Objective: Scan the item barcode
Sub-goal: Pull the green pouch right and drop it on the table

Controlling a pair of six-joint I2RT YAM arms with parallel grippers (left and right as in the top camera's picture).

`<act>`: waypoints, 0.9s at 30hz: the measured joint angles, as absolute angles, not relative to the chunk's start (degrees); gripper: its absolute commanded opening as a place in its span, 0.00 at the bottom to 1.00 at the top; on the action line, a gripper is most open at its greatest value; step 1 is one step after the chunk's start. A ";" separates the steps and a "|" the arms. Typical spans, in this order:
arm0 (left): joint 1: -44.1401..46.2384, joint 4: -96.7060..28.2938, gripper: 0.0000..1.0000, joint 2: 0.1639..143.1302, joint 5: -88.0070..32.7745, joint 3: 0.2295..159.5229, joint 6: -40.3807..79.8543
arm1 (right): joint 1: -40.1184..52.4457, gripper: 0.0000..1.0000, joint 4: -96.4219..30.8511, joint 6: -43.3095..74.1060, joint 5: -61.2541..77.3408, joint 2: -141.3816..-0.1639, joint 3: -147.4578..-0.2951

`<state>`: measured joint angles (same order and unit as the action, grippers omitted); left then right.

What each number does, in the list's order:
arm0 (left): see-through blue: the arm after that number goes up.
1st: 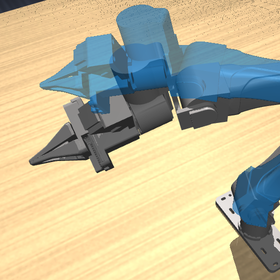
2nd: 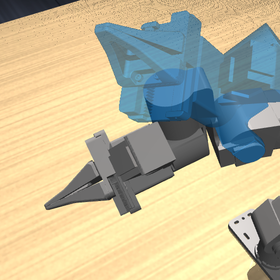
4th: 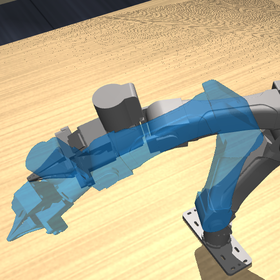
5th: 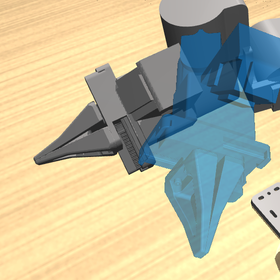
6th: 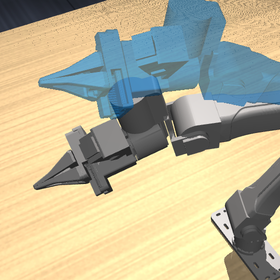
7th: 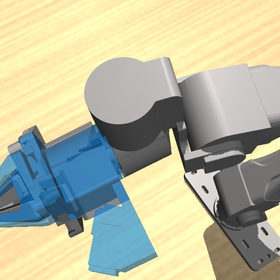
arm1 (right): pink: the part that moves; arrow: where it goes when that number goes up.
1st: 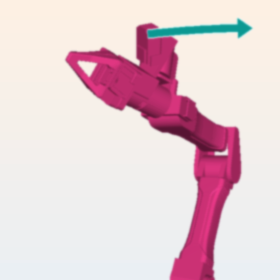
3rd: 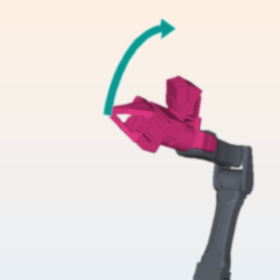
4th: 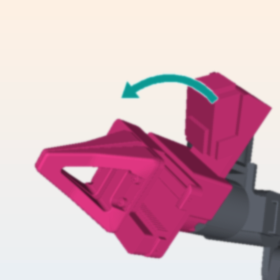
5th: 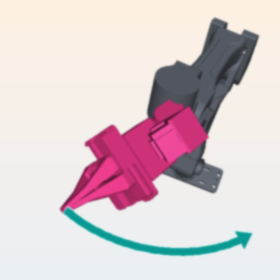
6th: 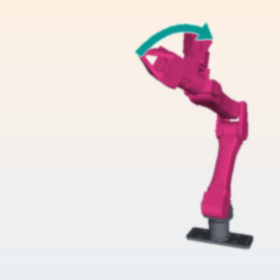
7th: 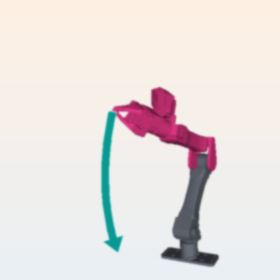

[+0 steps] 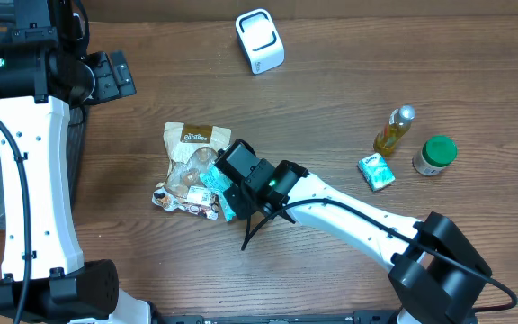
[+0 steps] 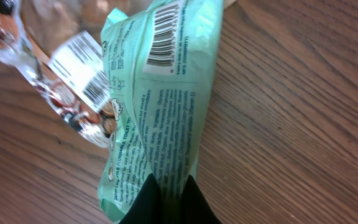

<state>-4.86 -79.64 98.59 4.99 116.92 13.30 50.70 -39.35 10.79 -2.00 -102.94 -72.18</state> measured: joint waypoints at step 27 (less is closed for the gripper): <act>-4.86 -79.64 0.99 98.59 5.02 116.92 13.30 | 36.69 0.63 -50.63 6.74 3.66 -102.94 -72.18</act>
